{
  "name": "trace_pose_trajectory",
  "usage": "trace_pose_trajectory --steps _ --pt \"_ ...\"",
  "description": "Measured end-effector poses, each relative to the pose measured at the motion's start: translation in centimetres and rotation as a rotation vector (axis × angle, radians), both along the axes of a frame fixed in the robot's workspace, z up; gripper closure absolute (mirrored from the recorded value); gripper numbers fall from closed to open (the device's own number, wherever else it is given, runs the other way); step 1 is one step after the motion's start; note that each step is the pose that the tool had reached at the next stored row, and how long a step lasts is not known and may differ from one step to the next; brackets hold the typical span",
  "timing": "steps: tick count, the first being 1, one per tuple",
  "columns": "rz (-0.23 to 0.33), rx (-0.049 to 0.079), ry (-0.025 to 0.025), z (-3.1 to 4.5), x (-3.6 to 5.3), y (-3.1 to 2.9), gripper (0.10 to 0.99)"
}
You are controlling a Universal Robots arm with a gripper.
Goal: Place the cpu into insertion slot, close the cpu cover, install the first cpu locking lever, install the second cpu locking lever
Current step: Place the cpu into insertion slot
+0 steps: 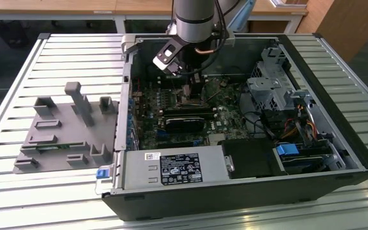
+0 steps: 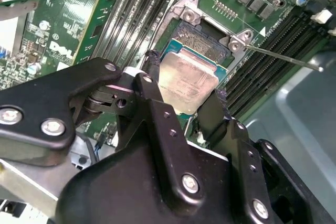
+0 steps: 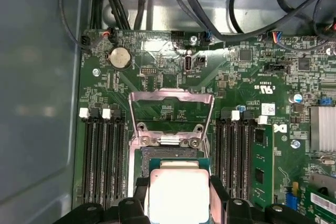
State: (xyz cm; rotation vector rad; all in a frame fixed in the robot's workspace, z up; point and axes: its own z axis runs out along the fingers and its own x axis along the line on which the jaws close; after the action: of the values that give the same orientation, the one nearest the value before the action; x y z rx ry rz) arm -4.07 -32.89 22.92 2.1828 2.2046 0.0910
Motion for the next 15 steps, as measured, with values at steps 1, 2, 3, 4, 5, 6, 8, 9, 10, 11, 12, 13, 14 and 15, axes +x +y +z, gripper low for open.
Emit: trace_pose_trajectory --steps 1,2,3,4,5,6,8,9,10,11,12,13,14,15 --pt "0.0 0.0 0.0001 -0.08 0.0 0.0 0.549" --pt "0.0 0.0 0.0002 -0.15 -0.02 0.0 0.549" --pt "0.0 0.0 0.0002 -0.27 -0.05 0.0 0.549" --pt "0.0 0.0 0.0002 -0.4 -0.08 0.0 0.549" --pt "0.0 0.0 0.0002 -0.53 -0.08 0.0 0.549" --pt "0.0 0.0 0.0003 -0.66 -0.1 0.0 0.549" --pt "-0.001 0.0 0.0004 -0.91 -0.11 0.04 0.549" --pt "-0.005 0.0 0.0003 -1.03 -0.11 0.07 0.549" --pt "-0.011 0.0 0.0003 -1.14 -0.12 0.1 0.549" --pt "-0.018 0.0 0.0002 -1.27 -0.12 0.14 0.549" --pt "-0.023 -0.001 0.0002 -1.41 -0.12 0.18 0.549" --pt "-0.026 -0.002 0.0004 -1.56 -0.12 0.28 0.549" --pt "-0.026 -0.002 0.0003 -1.7 -0.12 0.39 0.549" --pt "-0.026 -0.003 0.0003 -1.86 -0.12 0.46 0.549"
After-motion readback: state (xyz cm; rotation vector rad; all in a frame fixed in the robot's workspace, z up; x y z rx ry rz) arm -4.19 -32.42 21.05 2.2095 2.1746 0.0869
